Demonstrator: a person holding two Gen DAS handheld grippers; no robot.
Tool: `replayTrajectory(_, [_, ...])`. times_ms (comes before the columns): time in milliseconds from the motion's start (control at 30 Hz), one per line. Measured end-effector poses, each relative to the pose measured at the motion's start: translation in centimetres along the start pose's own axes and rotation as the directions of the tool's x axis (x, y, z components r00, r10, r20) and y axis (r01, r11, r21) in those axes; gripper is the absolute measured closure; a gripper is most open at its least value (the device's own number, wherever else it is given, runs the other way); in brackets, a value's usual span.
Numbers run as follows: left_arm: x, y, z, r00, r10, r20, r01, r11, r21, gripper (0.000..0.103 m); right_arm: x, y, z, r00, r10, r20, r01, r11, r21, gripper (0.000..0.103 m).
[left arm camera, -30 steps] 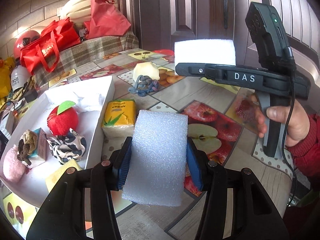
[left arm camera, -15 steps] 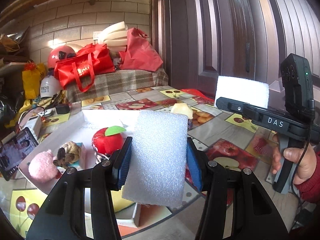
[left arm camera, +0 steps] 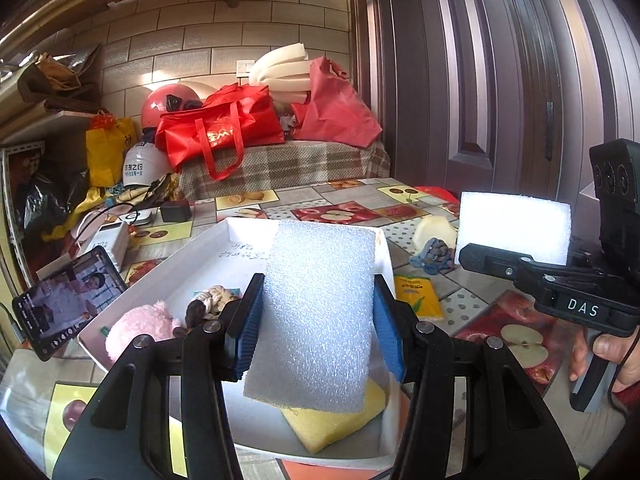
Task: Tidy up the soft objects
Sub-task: 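Carry both white foam blocks over the white tray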
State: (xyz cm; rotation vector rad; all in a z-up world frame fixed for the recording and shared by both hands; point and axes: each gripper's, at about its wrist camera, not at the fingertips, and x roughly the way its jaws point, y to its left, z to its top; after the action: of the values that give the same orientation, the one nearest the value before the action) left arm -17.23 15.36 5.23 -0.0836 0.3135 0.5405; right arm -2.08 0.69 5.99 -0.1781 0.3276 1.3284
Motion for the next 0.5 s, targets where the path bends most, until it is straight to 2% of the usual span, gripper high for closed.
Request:
replayTrajectory(167, [0.9, 3.2, 0.1, 0.997, 0.077, 0.013, -0.076, 0.995, -0.058, 0.052, 1.9, 1.8, 0.4, 0.999, 0.030, -0.022, -0.030, 0.999, -0.026, 0.081])
replayTrajectory(333, [1.7, 6.9, 0.4, 0.984, 0.177, 0.024, -0.173, 0.978, -0.118, 0.052, 3.9, 3.1, 0.9, 0.998, 0.054, -0.035, -0.055, 0.998, -0.031, 0.081])
replayTrajectory(500, [3.0, 8.7, 0.6, 0.977, 0.212, 0.010, -0.207, 0.965, -0.159, 0.052, 6.1, 3.9, 1.6, 0.998, 0.061, -0.034, -0.061, 0.998, -0.020, 0.081])
